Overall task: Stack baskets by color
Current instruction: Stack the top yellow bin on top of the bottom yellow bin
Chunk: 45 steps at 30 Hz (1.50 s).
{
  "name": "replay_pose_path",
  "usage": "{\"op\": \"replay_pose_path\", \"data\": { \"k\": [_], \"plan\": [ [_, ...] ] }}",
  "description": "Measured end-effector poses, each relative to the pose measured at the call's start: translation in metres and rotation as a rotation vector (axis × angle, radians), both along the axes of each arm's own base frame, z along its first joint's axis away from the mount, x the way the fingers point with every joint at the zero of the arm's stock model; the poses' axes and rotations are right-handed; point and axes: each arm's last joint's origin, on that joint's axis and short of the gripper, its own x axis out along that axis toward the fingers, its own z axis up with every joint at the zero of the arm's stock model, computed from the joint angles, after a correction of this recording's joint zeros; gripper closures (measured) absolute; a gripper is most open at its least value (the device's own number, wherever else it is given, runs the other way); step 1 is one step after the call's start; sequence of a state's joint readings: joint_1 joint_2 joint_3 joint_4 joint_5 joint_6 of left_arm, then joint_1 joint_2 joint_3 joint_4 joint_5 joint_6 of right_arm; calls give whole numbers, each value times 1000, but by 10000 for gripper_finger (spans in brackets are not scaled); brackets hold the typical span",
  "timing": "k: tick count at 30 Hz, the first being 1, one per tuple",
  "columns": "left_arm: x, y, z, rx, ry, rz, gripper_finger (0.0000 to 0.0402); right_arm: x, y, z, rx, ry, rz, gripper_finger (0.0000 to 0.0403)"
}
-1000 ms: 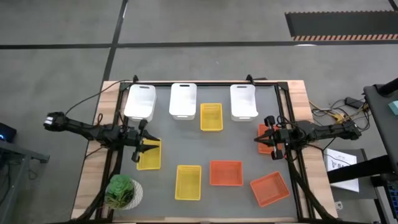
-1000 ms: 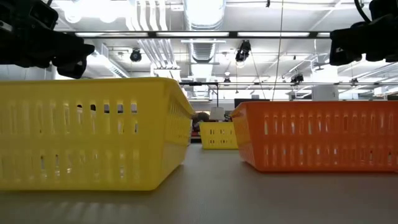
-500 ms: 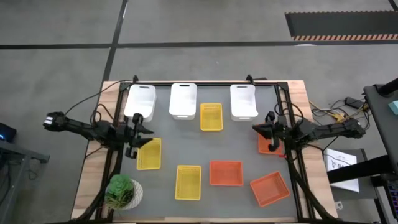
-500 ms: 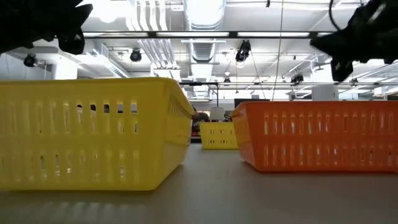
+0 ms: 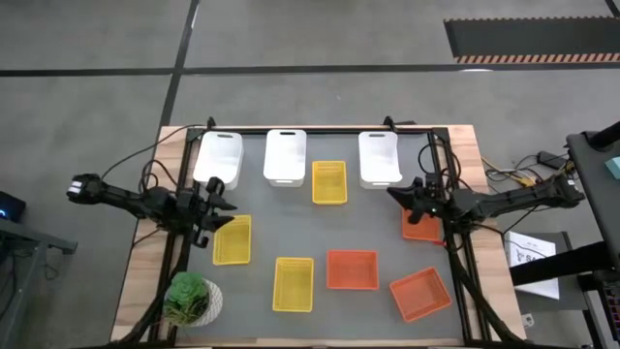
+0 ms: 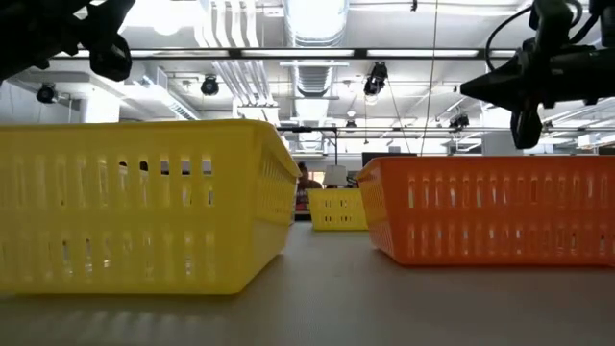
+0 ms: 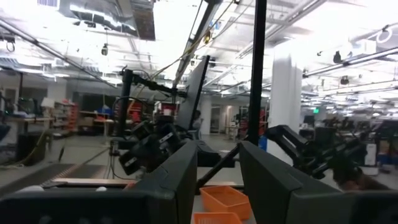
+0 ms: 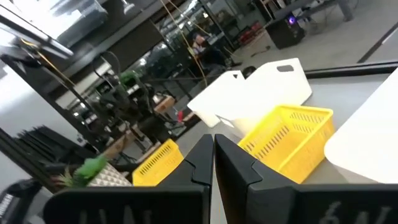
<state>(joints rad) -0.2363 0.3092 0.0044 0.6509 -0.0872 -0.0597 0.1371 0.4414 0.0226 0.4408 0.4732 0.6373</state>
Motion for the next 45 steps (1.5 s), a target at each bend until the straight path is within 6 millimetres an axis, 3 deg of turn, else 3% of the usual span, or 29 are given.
{"op": "replay_pose_path", "data": {
  "k": [10, 20, 30, 38, 45],
  "plan": [
    [0, 1, 1, -64, 3, -1, 295, 5, -1, 3, -99, 1, -64, 394],
    [-3, 1, 7, 50, -84, 52, 295, 23, 8, 21, -265, -151, 39, 394],
    [-19, 5, 32, 24, -388, 95, 295, 90, 31, 48, -455, -48, 90, 394],
    [-17, 4, 31, -75, -361, 20, 295, 154, 53, 67, -708, 62, 123, 394],
    [-18, 2, 31, -91, -363, -75, 295, 195, 55, 75, -688, 346, 193, 394]
  ]
}}
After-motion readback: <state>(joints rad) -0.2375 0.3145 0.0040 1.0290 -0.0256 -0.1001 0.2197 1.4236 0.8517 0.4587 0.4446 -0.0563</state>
